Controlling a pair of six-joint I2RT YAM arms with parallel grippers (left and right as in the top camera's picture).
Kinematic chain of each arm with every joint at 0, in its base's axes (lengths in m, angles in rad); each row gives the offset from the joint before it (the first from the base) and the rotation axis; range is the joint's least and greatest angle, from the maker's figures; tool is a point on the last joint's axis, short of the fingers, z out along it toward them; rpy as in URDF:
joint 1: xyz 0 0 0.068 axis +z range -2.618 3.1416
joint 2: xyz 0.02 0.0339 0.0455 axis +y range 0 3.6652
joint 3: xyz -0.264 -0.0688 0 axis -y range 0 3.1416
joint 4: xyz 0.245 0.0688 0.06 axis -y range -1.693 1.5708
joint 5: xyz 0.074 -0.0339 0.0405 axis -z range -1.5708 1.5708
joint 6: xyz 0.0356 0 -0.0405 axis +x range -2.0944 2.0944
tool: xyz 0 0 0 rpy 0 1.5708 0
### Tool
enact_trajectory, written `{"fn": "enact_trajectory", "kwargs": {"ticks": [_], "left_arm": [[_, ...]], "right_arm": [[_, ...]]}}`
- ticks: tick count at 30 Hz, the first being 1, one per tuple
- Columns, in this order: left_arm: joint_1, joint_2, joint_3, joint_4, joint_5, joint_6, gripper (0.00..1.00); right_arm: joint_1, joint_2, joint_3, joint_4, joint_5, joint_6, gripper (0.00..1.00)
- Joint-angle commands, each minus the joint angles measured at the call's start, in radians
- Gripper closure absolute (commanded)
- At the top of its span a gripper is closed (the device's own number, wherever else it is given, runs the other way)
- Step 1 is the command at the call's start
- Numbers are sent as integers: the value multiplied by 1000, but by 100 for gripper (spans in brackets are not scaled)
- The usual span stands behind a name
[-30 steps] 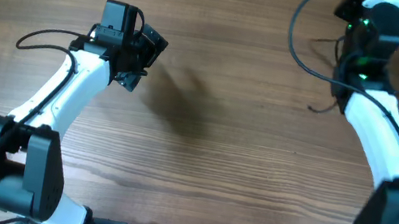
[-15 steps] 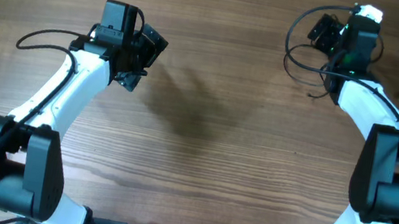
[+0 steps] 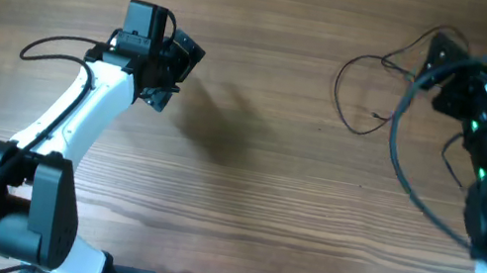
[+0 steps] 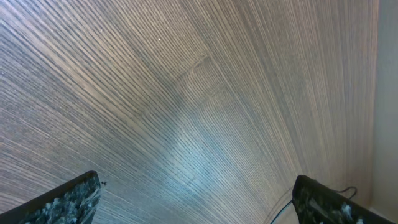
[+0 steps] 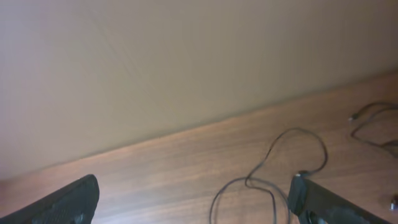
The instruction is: Untangle cables
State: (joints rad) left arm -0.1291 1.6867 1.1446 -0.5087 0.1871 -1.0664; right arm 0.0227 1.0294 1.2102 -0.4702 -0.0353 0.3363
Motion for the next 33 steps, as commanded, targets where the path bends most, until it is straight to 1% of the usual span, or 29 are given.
{"fn": "enact_trajectory", "kwargs": {"ticks": [1,4,5,8,11,13,14,15,16,17,23,26,28,30,33], "left_arm": [[-3,-3,2,2,-6,16,0],[-3,-3,2,2,-6,16,0],[-3,-3,2,2,-6,16,0],[-3,-3,2,2,-6,16,0],[-3,-3,2,2,-6,16,0],[-3,-3,2,2,-6,16,0],[-3,-3,2,2,-6,16,0],[-3,-3,2,2,-6,16,0],[-3,-3,2,2,-6,16,0],[-3,-3,2,2,-6,16,0],[-3,-3,2,2,-6,15,0],[-3,-3,2,2,-6,16,0],[-3,-3,2,2,-6,16,0],[-3,-3,2,2,-6,16,0],[-3,-3,2,2,-6,16,0]], "right_arm": [[2,-167,-82,-54,-15,0,0],[2,-315,-169,-66,-20,3,0],[2,-391,-217,-70,-41,-8,0],[2,-558,-337,-73,-195,-29,0],[2,-662,-420,-93,-181,-28,0],[2,-666,-433,-172,-121,-19,0],[2,-665,-433,-189,-122,-18,0],[2,-664,-433,-189,-123,-2,0],[2,-664,-433,-190,-122,45,0],[2,-664,-433,-190,-120,47,0],[2,-664,-433,-200,-71,51,0],[2,-664,-433,-197,-65,3,0],[2,-678,-438,-192,-37,4,0],[2,-712,-474,-144,-13,3,0],[2,-822,-649,53,-37,-31,0]]}}
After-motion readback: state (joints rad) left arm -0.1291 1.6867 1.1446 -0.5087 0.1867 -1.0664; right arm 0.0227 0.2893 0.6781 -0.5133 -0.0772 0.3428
